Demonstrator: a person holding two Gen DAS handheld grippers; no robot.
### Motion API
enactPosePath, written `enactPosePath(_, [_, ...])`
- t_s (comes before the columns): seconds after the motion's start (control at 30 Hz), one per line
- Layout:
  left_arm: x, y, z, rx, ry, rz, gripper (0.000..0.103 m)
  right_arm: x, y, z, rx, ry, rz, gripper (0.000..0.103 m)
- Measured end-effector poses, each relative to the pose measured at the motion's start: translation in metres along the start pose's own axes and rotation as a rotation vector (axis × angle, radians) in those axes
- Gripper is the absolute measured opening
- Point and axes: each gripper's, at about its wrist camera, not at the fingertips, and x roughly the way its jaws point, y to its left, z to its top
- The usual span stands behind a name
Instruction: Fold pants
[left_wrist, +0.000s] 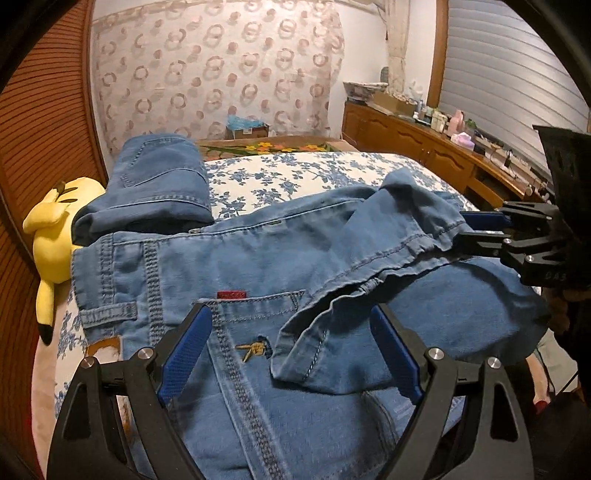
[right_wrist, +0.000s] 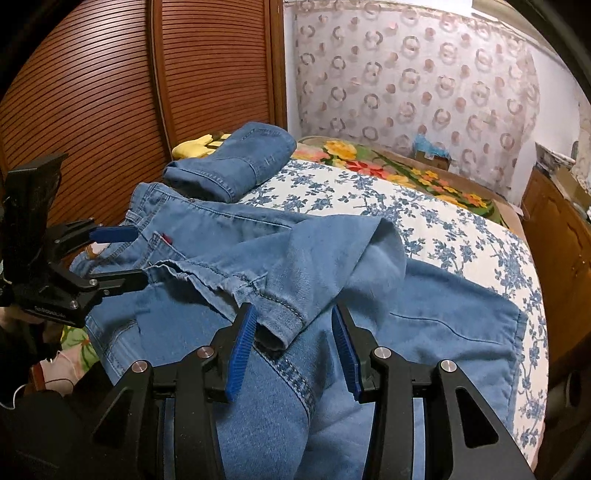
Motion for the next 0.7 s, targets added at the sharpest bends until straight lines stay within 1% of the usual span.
enactPosePath(0.03, [0.003,0.000,0.001,0.004,0.005,-0.001,0.088,0.001,-0.001,0.001,0.000,0.003,0.003,0.031])
enactPosePath(0.07, [0.005,0.000,0.001,0.006,0.011,-0.001,0.088,0.002,-0.001,0.001,-0.004,0.005,0.008,0.021])
enactPosePath(0.17, [0.012,0.000,0.001,0.008,0.029,-0.003,0.088,0.002,0.001,-0.001,-0.019,0.002,0.027,0.010])
enactPosePath(0.27, [0.016,-0.001,-0.001,0.012,0.040,-0.005,0.087,-0.006,-0.003,-0.001,-0.010,-0.041,0.042,0.008])
enactPosePath(0.3, [0.016,-0.002,-0.001,0.013,0.035,-0.006,0.078,-0.009,-0.003,-0.003,-0.006,-0.062,0.041,0.008])
enactPosePath(0.37, [0.016,-0.003,-0.001,0.012,0.030,-0.007,0.071,-0.018,-0.004,-0.001,0.002,-0.106,0.040,0.007])
enactPosePath(0.43, [0.016,-0.003,-0.002,0.014,0.030,-0.026,0.068,-0.031,-0.004,0.001,0.006,-0.152,0.040,0.007])
enactPosePath(0.53, [0.013,-0.007,-0.002,0.026,0.024,-0.048,0.055,-0.043,-0.003,0.005,-0.002,-0.193,0.040,0.007])
enactPosePath(0.57, [0.012,-0.009,-0.001,0.032,0.018,-0.055,0.047,-0.046,-0.003,0.006,-0.007,-0.203,0.036,0.007])
enactPosePath(0.6, [0.010,-0.010,-0.001,0.035,0.013,-0.064,0.034,-0.047,-0.002,0.006,-0.012,-0.207,0.036,0.007])
enactPosePath(0.63, [0.007,-0.012,0.000,0.032,0.009,-0.070,0.028,-0.048,-0.001,0.007,-0.017,-0.209,0.035,0.007])
enactPosePath(0.67, [0.000,-0.014,0.001,0.022,-0.007,-0.072,0.015,-0.048,0.000,0.008,-0.021,-0.211,0.034,0.007])
enactPosePath(0.7, [-0.007,-0.015,0.003,0.022,-0.025,-0.077,0.012,-0.049,0.002,0.010,-0.027,-0.213,0.034,0.007])
